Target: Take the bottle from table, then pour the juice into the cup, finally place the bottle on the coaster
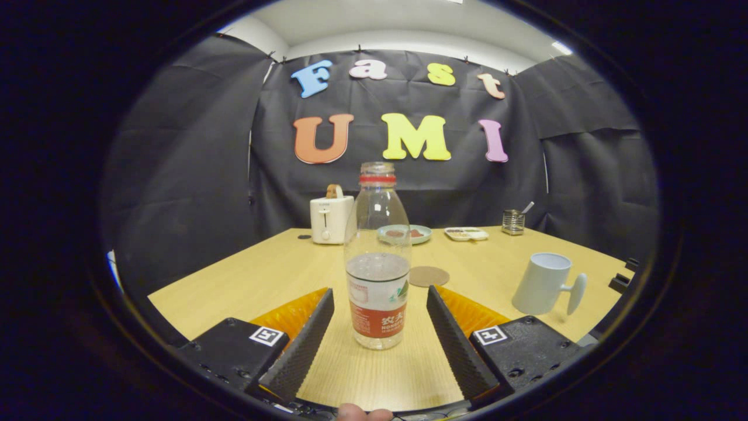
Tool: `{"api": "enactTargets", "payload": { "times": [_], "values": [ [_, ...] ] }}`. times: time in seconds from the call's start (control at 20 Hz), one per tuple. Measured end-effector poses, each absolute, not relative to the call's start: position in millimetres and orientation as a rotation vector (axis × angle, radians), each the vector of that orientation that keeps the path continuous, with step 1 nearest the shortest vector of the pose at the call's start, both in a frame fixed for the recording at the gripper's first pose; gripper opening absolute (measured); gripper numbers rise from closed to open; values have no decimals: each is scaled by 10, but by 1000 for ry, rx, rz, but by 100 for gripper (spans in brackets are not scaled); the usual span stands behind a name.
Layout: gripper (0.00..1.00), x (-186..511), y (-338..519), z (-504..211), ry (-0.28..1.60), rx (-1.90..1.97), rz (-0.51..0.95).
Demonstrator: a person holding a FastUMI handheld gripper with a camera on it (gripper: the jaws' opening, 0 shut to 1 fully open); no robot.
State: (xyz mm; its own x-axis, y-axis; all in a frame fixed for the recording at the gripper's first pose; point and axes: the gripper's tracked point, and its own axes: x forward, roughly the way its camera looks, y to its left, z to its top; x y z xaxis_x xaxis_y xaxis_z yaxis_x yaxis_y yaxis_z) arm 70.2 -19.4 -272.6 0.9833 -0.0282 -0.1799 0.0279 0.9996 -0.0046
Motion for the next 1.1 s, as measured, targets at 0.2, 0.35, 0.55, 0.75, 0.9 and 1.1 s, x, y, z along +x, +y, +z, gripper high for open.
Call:
{"api": "enactTargets", "payload": {
  "times": [0.2, 0.35, 0.55, 0.75, 0.9, 1.1],
  "values": [
    [100, 898, -182, -2778, 187, -53, -29],
    [100, 1004, -191, -2777, 183, -64, -30],
    [91, 1029, -157, -2713, 169, -81, -9],
    [80, 966, -176, -2645, 195, -65, -6],
    [80, 944, -210, -2390, 168, -50, 9],
    [78, 974, -373, -2088, 170, 101, 16]
  ]
}}
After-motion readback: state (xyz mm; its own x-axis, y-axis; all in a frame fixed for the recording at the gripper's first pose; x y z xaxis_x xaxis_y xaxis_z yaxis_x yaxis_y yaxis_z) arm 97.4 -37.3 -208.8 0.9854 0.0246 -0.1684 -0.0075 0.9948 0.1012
